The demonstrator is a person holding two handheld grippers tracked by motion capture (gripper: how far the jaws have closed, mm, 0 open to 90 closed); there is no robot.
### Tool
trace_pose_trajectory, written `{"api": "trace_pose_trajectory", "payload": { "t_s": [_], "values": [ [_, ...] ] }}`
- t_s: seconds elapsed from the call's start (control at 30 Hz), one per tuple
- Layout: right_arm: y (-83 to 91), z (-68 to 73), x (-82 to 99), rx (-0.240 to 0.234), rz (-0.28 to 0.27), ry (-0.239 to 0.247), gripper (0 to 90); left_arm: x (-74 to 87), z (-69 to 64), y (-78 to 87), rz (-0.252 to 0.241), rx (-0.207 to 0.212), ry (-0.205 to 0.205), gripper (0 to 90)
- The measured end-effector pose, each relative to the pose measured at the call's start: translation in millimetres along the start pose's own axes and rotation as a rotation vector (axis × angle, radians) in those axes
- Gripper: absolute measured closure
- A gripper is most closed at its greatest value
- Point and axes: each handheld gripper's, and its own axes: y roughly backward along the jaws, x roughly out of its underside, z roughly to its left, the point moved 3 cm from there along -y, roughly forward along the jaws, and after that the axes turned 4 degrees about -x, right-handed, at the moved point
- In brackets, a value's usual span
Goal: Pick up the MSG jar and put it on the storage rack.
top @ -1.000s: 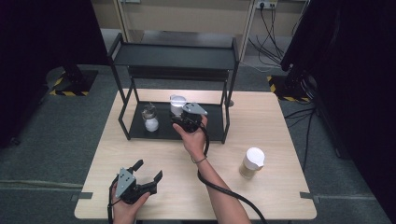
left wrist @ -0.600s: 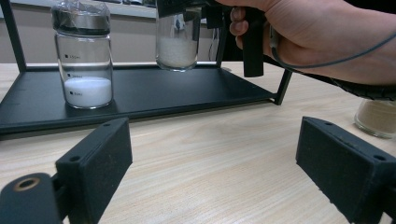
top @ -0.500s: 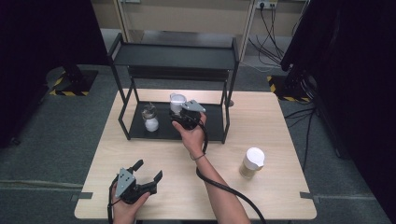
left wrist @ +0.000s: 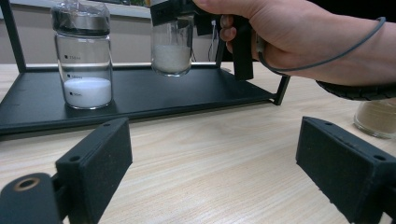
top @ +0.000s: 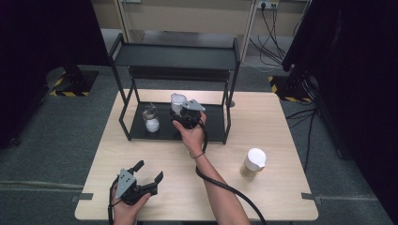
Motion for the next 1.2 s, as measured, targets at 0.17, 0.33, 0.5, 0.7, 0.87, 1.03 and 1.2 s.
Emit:
{"api": "trace_pose_trajectory", "payload": {
  "t_s": [0.17, 0.33, 0.5, 0.7, 0.87, 1.03, 1.2],
  "values": [
    [-3.6, -1.9, 1.1, 0.005, 0.005, -0.006, 30.8, 0.0, 0.1, 0.0, -0.001, 0.0, 0.0, 10.3],
    [-6.4, -2.9, 2.8, 0.01, 0.007, -0.008, 30.8, 0.0, -0.2, 0.0, -0.001, 0.001, 0.0, 10.3],
    [-10.5, -3.2, 5.5, 0.012, 0.011, -0.01, 30.8, 0.0, 0.0, 0.0, 0.0, 0.002, 0.0, 10.3],
    [-14.9, -1.6, 7.9, 0.015, 0.019, -0.009, 30.9, 0.0, 0.1, 0.1, 0.0, 0.003, 0.001, 10.3],
    [-17.6, 0.2, 11.2, 0.019, 0.028, -0.001, 30.8, 0.0, 0.1, 0.1, 0.0, 0.003, -0.002, 10.4],
    [-20.2, 2.1, 13.6, 0.019, 0.032, 0.007, 30.8, 0.0, 0.2, 0.1, 0.001, 0.004, -0.002, 10.3],
    [-22.2, 3.5, 15.2, 0.021, 0.035, 0.014, 30.8, 0.0, 0.1, 0.1, 0.001, 0.004, -0.002, 10.3]
  ]
}}
